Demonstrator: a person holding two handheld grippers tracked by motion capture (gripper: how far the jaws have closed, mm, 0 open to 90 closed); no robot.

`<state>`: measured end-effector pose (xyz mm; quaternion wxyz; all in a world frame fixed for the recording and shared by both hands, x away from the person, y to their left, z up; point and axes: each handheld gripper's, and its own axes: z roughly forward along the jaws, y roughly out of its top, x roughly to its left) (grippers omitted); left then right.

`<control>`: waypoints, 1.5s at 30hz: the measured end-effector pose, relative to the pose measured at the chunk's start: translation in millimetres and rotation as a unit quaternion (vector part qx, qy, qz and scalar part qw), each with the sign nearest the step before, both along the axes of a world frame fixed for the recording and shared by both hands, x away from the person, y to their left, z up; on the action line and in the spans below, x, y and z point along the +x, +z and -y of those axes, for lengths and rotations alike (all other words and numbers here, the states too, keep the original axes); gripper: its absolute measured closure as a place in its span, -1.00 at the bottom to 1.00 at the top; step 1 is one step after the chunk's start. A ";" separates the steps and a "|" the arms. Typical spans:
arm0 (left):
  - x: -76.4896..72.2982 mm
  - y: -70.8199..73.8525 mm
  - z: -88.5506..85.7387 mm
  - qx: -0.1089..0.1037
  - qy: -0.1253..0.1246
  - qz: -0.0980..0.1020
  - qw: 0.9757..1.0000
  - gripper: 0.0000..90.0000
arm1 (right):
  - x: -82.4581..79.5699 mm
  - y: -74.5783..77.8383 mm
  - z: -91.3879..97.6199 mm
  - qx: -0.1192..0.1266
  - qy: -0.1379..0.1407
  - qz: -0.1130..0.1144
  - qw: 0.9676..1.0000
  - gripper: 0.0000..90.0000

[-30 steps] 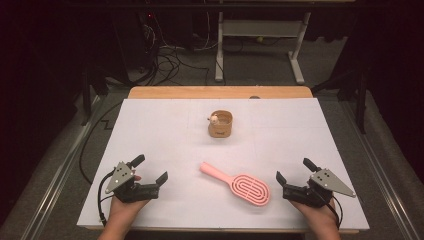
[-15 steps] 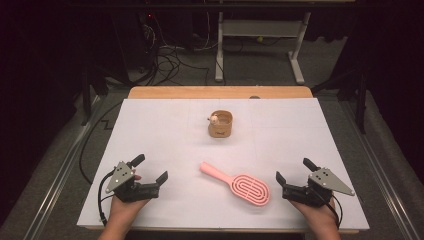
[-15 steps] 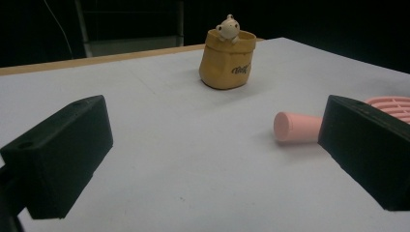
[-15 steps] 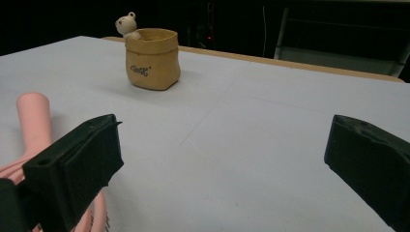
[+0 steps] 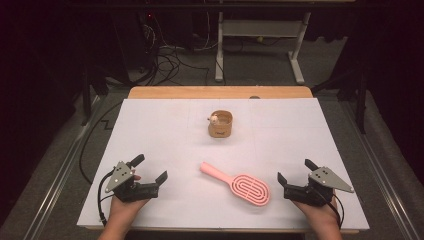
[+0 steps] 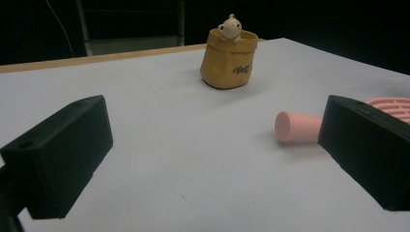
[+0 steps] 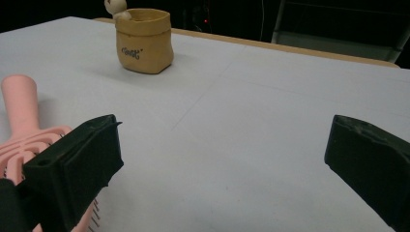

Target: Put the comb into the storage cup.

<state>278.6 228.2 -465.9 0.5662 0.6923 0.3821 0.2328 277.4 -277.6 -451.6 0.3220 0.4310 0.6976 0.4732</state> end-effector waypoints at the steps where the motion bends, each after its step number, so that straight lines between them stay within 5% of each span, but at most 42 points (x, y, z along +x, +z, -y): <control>1: 0.0 0.0 -0.1 0.000 0.000 0.000 1.000 -1.00 | 0.1 -0.1 -0.3 -0.003 0.000 -0.002 1.000 -0.99; 45: 0.1 -1.3 0.4 0.004 -0.001 -0.004 1.000 -1.00 | 6.4 -6.1 -1.0 -0.044 -0.009 -0.088 0.995 -0.99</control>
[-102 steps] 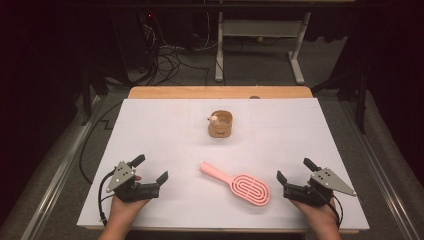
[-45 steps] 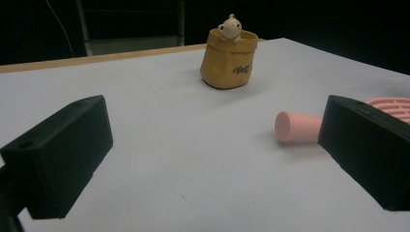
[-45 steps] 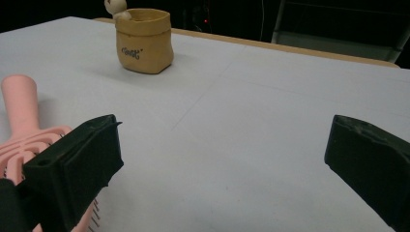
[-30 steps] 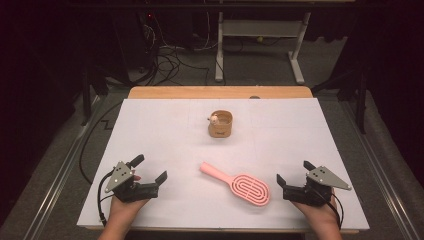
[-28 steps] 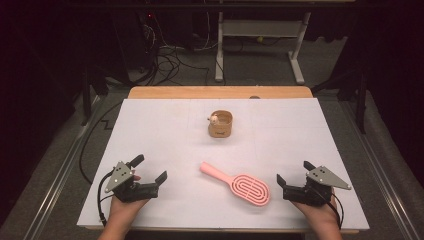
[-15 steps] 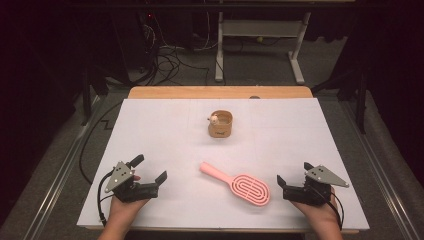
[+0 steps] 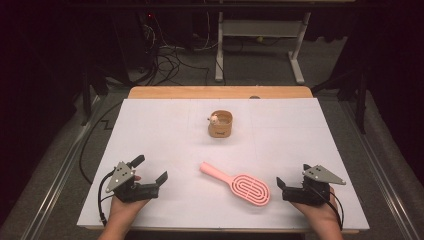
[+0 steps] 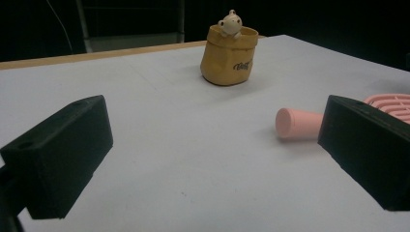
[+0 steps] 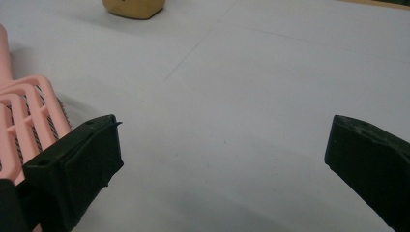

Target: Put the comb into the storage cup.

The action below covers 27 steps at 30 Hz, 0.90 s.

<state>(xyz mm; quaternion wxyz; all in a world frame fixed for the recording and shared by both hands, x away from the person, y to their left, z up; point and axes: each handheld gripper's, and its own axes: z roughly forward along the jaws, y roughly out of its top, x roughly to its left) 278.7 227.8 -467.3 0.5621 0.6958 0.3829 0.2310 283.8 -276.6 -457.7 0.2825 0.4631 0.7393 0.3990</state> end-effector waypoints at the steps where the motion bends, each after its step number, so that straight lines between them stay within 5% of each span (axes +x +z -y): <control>1: 0.0 0.0 0.0 0.000 0.000 0.000 1.000 -1.00 | 0.0 -0.2 0.0 0.000 0.001 -0.001 1.000 -0.99; 27: -0.5 0.5 0.5 0.005 -0.003 0.002 1.000 -1.00 | 2.6 -4.4 4.7 -0.026 0.004 -0.047 0.999 -0.99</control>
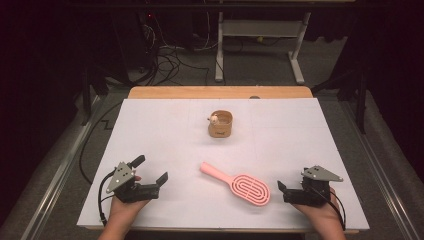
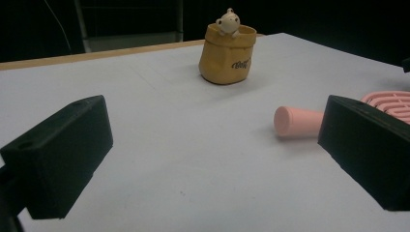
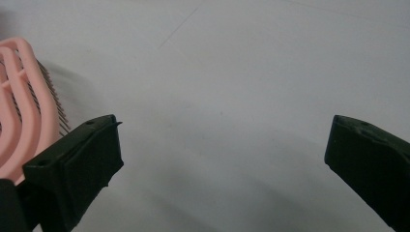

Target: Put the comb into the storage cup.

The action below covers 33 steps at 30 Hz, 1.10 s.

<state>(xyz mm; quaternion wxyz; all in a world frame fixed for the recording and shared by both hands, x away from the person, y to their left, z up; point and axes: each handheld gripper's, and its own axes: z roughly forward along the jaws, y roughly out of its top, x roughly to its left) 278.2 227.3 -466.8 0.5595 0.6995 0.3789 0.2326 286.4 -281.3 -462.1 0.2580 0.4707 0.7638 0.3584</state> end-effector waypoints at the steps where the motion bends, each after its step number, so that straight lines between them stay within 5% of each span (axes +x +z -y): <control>1: 0.1 0.0 -0.1 0.000 0.000 0.000 1.000 -1.00 | 0.0 -0.1 0.5 -0.002 0.000 -0.003 1.000 -0.99; 18: -0.4 0.7 -0.8 -0.013 -0.003 -0.001 1.000 -1.00 | 4.3 -5.5 4.1 -0.002 0.023 -0.045 0.999 -0.99; 33: 0.9 0.6 -1.4 -0.017 -0.010 -0.001 1.000 -1.00 | 6.2 15.7 -3.4 0.019 0.048 -0.035 0.998 -0.99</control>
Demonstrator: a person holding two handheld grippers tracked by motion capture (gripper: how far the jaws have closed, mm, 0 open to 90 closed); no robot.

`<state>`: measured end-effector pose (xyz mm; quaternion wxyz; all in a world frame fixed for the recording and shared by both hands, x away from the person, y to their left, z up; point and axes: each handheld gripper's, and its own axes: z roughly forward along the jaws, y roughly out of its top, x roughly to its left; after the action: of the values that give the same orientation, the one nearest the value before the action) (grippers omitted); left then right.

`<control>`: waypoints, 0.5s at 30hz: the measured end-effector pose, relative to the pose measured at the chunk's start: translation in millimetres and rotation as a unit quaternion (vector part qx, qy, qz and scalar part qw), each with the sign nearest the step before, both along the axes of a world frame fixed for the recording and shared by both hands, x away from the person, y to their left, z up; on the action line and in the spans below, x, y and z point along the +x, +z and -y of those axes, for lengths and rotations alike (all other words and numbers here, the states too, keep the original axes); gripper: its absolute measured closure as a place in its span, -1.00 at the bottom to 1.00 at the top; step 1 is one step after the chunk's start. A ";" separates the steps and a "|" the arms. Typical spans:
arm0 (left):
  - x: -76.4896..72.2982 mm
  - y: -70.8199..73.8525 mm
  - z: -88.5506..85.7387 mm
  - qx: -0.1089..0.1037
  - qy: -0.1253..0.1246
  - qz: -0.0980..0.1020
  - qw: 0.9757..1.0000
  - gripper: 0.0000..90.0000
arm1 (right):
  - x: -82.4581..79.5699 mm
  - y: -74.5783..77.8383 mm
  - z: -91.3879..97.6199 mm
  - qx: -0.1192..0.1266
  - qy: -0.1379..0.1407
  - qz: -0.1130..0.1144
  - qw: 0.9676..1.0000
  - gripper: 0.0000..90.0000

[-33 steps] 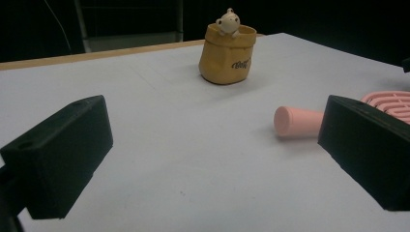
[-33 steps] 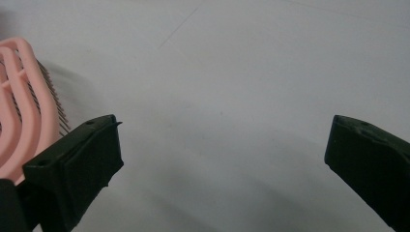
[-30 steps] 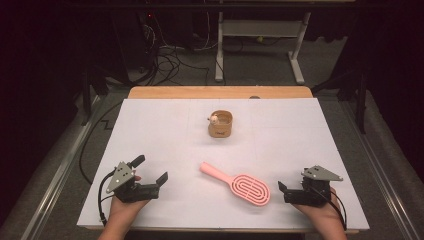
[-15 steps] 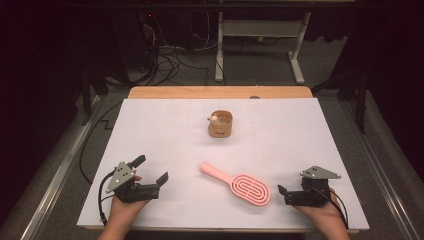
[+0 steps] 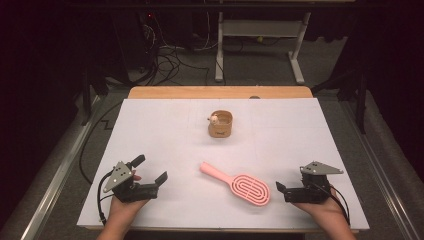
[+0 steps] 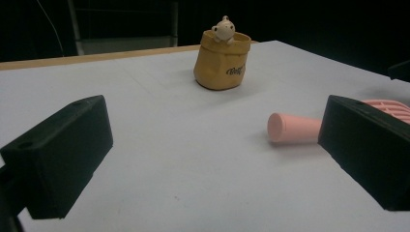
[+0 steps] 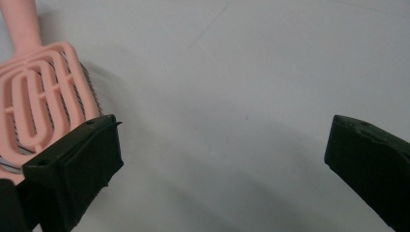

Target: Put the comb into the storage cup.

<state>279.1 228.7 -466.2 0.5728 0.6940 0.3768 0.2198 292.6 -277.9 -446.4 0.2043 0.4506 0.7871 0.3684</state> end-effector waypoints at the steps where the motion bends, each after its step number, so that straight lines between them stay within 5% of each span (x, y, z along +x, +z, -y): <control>1: 0.2 -0.3 0.6 0.002 -0.001 -0.001 1.000 -1.00 | 0.1 1.4 -1.9 0.003 0.002 0.004 1.000 -0.99; 15: 0.0 -1.5 4.7 0.016 -0.008 0.000 1.000 -1.00 | -2.0 18.0 -37.9 0.008 0.073 0.012 0.997 -0.99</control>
<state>279.1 224.0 -467.7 0.5630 0.7061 0.3681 0.2211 290.6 -240.0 -428.3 0.1829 0.3888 0.8125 0.3940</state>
